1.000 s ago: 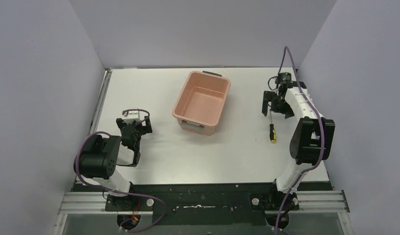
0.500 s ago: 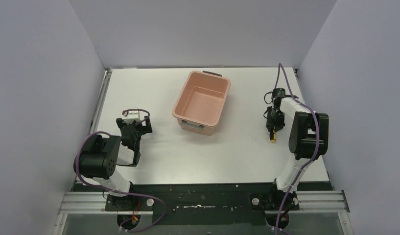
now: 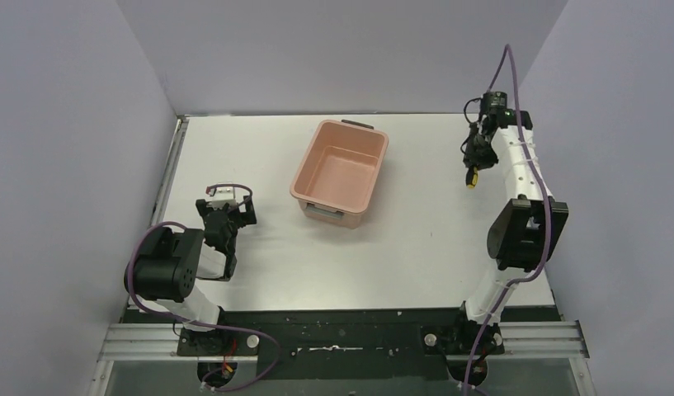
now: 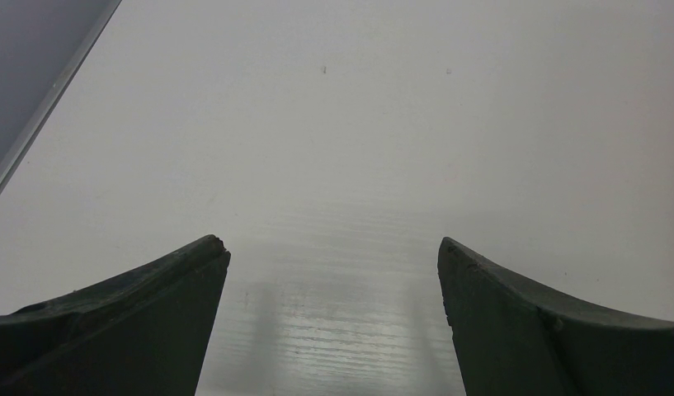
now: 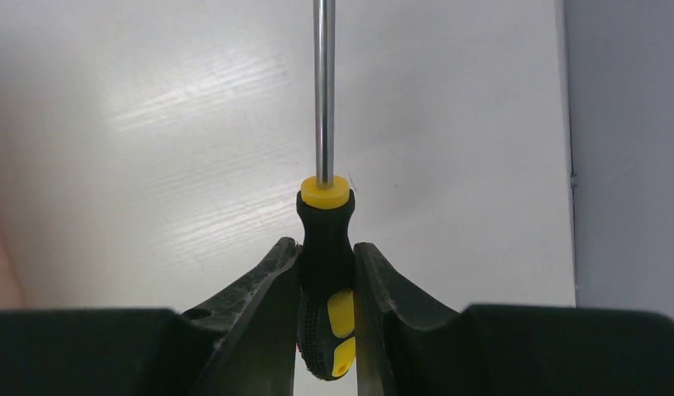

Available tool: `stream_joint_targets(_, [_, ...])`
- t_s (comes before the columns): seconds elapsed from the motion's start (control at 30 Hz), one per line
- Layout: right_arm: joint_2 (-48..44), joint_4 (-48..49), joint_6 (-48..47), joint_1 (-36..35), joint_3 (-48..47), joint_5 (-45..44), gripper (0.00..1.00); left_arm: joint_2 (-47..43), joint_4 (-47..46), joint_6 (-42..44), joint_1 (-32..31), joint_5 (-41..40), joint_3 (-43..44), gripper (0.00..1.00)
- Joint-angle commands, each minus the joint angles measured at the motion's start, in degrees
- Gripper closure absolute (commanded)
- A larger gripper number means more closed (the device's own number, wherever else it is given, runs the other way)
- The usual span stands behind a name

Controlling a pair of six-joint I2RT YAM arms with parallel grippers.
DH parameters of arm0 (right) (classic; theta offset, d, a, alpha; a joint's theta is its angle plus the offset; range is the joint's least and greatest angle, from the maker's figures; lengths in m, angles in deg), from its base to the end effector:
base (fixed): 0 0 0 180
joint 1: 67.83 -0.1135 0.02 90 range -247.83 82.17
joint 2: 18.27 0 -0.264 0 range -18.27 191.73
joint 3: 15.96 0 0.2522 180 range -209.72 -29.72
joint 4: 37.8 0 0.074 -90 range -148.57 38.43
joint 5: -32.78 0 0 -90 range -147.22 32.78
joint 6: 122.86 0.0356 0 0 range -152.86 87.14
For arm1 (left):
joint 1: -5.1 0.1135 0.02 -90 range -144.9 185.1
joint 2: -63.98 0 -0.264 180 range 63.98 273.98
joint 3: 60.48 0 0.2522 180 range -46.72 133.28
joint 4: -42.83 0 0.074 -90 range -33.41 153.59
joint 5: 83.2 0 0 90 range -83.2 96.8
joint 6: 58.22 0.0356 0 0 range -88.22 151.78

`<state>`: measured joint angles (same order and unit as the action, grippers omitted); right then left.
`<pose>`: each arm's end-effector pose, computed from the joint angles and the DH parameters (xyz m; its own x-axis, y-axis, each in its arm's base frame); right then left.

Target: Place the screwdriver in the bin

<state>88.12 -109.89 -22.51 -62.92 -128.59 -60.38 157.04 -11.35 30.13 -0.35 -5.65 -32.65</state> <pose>0.3884 -0.0353 0.2942 -0.8749 0.2552 -0.4115 0.2695 0.9627 0.0240 0.2461 -0.0158 0.1273 -0.1873 -0.0104 -0.9822 -0.1233 0.9923 0.0130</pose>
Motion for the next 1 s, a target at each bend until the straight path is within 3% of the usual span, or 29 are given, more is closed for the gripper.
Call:
stream_joint_targets(0.0, [-3.22, -8.54, 4.72, 0.09, -10.55, 2.24, 1.0, -0.86, -1.57, 0.36, 0.4, 1.11, 0.35, 0.03])
stream_joint_targets(0.1, [-4.18, -2.97, 9.01, -3.28, -11.82, 6.78, 1.0, -0.81, -1.58, 0.38, 0.36, 1.11, 0.35, 0.03])
stream_joint_targets(0.27, [-6.83, 19.44, 21.44, -24.66, -8.31, 1.01, 1.0, -0.8, -1.53, 0.33, 0.36, 1.07, 0.35, 0.03])
stream_joint_targets(0.4, [-0.4, 21.57, 22.13, -35.25, -16.49, -4.37, 1.0, -0.85, -1.62, 0.33, 0.36, 1.09, 0.28, 0.03])
stream_joint_targets(0.57, [6.34, 20.8, 21.29, -40.59, -20.71, -8.24, 1.0, -0.83, -1.6, 0.36, 0.36, 1.08, 0.39, 0.03])
stream_joint_targets(0.9, [13.66, 23.9, 22.42, -44.57, -6.91, -10.94, 1.0, -0.85, -1.58, 0.42, 0.41, 1.11, 0.35, 0.03])
stream_joint_targets(0.97, [15.43, 23.91, 22.51, -44.56, -6.0, -10.99, 0.91, -0.86, -1.58, 0.39, 0.38, 1.1, 0.35, 0.03])
